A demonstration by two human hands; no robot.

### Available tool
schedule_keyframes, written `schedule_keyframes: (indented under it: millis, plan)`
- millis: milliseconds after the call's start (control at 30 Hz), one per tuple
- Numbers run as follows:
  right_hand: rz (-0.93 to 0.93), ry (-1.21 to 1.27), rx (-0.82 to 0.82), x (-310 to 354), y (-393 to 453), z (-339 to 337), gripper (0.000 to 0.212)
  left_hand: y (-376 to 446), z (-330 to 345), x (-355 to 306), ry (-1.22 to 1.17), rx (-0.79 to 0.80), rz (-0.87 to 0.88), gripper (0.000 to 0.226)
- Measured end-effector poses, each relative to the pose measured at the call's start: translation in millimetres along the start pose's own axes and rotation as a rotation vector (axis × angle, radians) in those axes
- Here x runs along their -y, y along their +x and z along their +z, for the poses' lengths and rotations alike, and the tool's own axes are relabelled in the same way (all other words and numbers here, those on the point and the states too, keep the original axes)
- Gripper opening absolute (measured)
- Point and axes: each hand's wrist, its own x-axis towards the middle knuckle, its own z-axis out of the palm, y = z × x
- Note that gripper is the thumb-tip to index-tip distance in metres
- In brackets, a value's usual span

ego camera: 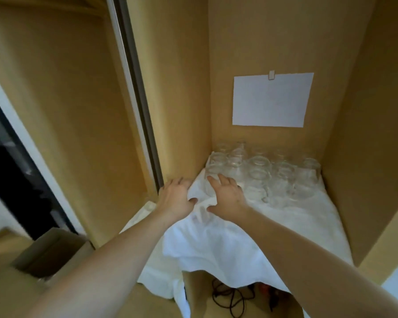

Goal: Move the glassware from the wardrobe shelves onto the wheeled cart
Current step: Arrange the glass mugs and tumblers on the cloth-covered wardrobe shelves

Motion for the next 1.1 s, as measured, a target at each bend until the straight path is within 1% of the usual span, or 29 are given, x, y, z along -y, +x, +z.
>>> schedule_keyframes:
  millis: [233,400,533,700,933,1100]
  plan:
    - [0.013,0.004,0.01,88.2,-7.9,17.6,0.097,-41.0,-26.5,79.7,-0.022,0.002,0.012,0.064]
    - [0.052,0.029,-0.008,152.7,-19.5,26.3,0.094,-66.3,-46.3,140.1,-0.063,-0.009,-0.006,0.063]
    - [0.052,0.032,0.026,206.2,-31.1,44.9,0.095,-94.4,-53.5,186.5,-0.058,0.015,-0.024,0.067]
    - [0.069,0.055,0.067,261.0,-40.2,74.2,0.096,-124.0,-53.4,237.5,-0.073,0.05,-0.064,0.066]
    - [0.056,0.024,0.168,304.7,-46.1,109.1,0.095,-143.9,-39.3,291.0,-0.164,0.09,-0.137,0.06]
    - [0.058,0.003,0.227,319.2,-29.6,135.2,0.094,-135.7,-24.7,318.9,-0.183,0.106,-0.191,0.065]
